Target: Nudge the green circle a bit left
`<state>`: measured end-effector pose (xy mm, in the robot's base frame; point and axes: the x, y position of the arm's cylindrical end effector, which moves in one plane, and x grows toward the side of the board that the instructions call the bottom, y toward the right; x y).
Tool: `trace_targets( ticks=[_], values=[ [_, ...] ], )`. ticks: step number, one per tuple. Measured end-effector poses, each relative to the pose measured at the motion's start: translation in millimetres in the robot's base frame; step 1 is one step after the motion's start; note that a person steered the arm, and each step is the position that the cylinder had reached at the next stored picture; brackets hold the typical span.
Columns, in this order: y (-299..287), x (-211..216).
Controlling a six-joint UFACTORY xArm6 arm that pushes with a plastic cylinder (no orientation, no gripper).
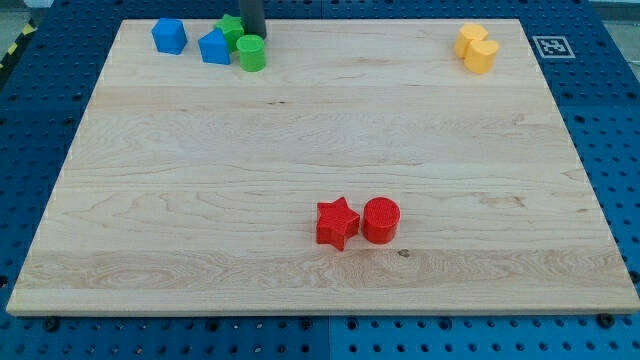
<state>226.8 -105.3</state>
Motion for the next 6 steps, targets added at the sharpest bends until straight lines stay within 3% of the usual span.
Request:
trace_targets(
  ticks=[2,4,6],
  values=[
    [-25.8,1.1],
    [38.4,5.0],
    [38.4,48.7]
  ],
)
